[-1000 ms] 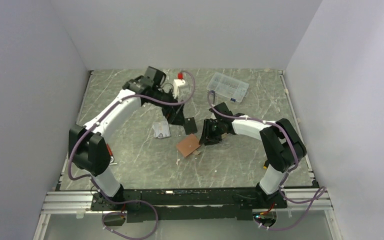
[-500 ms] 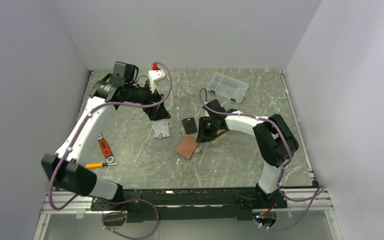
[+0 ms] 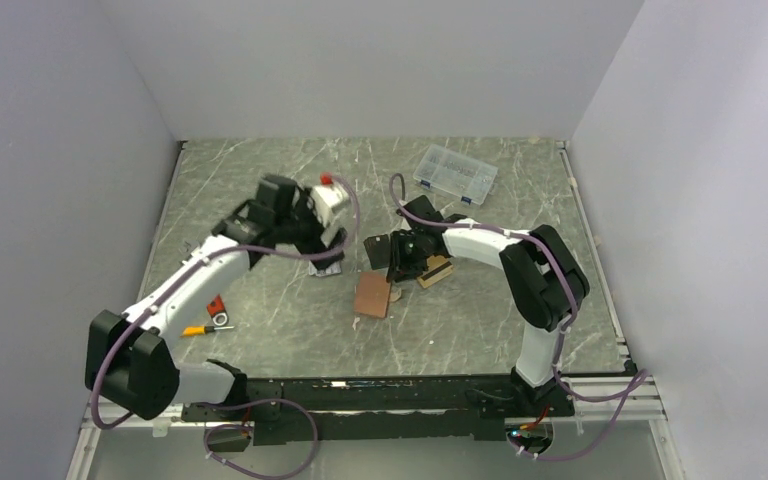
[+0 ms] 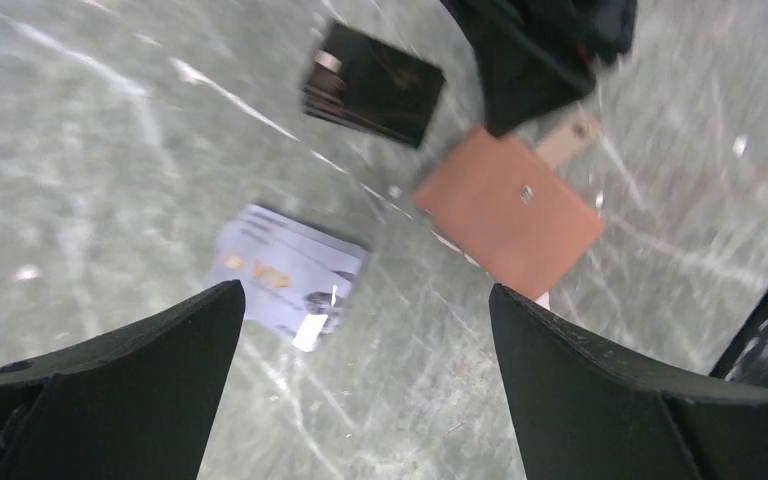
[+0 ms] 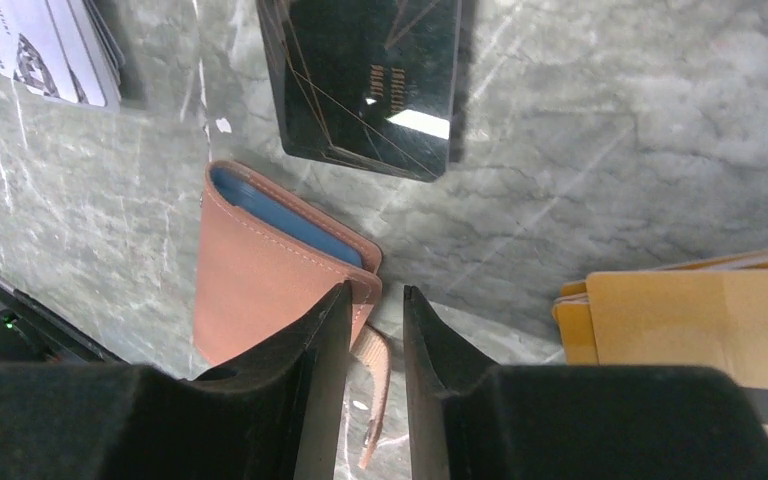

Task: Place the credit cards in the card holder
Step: Close the card holder at the center of the board.

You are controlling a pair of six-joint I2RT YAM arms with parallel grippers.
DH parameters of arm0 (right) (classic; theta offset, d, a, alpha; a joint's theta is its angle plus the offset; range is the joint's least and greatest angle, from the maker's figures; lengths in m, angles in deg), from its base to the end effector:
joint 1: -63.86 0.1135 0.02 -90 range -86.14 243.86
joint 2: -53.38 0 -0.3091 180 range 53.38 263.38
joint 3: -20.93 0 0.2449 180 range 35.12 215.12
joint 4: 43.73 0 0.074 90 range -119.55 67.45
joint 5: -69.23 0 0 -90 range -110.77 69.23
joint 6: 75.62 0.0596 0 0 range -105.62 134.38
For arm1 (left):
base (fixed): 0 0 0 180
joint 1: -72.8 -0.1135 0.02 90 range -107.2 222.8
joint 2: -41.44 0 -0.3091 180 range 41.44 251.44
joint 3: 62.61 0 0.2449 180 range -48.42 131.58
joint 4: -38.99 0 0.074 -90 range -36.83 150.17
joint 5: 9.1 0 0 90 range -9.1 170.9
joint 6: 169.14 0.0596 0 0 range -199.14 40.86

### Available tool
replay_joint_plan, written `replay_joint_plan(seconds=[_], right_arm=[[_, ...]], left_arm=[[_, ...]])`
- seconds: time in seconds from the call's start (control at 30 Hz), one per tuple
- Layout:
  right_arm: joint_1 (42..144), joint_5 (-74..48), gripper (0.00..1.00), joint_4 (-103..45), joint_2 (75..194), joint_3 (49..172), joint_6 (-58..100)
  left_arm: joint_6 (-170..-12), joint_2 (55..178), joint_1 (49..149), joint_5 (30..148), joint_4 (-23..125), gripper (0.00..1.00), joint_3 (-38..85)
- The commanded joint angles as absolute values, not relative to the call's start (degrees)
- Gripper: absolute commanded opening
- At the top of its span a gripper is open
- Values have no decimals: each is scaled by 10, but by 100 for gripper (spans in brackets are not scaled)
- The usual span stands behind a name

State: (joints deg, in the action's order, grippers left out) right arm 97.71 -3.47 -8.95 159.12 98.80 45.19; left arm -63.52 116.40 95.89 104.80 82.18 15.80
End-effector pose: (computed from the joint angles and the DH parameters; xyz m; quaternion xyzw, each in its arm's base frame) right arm 0.3061 0.2267 0.1803 -0.0610 0.9593 0.2485 0.1193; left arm 0.2509 -0.1332 0.3446 0.3765 0.8065 -0.2141 0.4024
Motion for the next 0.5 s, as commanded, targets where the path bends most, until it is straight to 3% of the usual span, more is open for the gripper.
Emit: replay_joint_plan(seconds=[0.0, 0.23, 0.43, 0.47], right_arm=[[984, -17, 28, -79, 1601, 1018, 437], [984, -18, 24, -69, 1593, 1015, 433], [984, -19, 24, -58, 1587, 1020, 434], [983, -19, 24, -57, 1586, 1019, 434]], left_arm=[[-525, 1148, 1017, 1018, 682, 99, 33], [-456, 1153, 1072, 954, 666, 99, 29], [-474, 1190, 1094, 993, 706, 99, 62], [-473, 1193, 1101, 995, 700, 95, 57]])
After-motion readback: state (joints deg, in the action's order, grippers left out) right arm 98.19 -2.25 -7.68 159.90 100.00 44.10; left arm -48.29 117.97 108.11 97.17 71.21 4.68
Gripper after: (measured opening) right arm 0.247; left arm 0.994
